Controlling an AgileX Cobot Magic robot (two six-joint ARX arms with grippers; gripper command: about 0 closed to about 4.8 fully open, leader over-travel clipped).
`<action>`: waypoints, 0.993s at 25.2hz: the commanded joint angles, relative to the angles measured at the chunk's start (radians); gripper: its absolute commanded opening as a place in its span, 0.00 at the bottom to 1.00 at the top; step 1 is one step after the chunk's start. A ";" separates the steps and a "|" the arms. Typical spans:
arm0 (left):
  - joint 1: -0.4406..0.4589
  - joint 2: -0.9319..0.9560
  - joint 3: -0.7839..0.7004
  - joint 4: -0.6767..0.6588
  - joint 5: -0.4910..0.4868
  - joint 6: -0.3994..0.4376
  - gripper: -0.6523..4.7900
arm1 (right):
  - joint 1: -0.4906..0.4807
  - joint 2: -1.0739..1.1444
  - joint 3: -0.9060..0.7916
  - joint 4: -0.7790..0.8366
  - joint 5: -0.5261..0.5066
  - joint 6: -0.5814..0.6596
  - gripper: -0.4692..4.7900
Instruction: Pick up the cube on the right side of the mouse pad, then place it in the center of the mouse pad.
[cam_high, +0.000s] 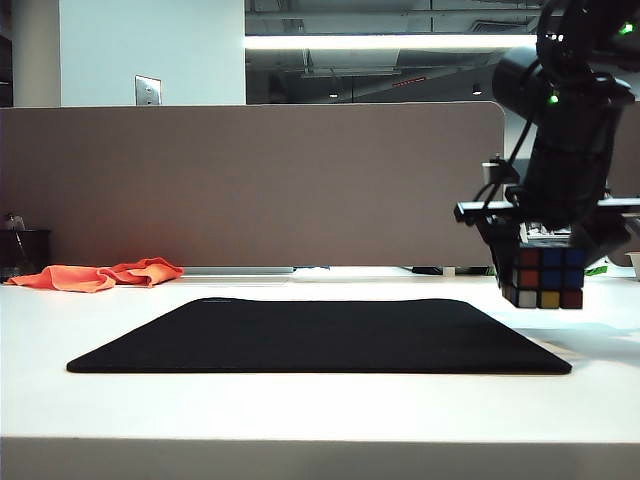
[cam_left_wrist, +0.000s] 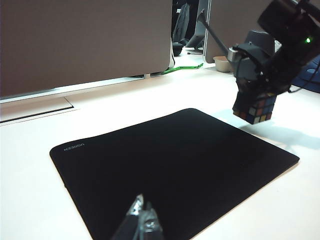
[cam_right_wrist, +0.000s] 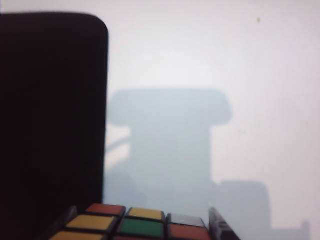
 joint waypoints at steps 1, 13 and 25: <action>0.001 0.000 0.003 0.009 -0.005 0.000 0.11 | 0.004 -0.006 0.050 -0.014 -0.088 0.002 0.64; 0.001 0.000 0.003 0.009 -0.005 0.000 0.11 | 0.152 -0.005 0.092 0.070 -0.130 0.021 0.64; 0.000 0.000 0.003 0.010 -0.005 0.000 0.11 | 0.321 0.009 0.096 0.169 -0.037 0.116 0.64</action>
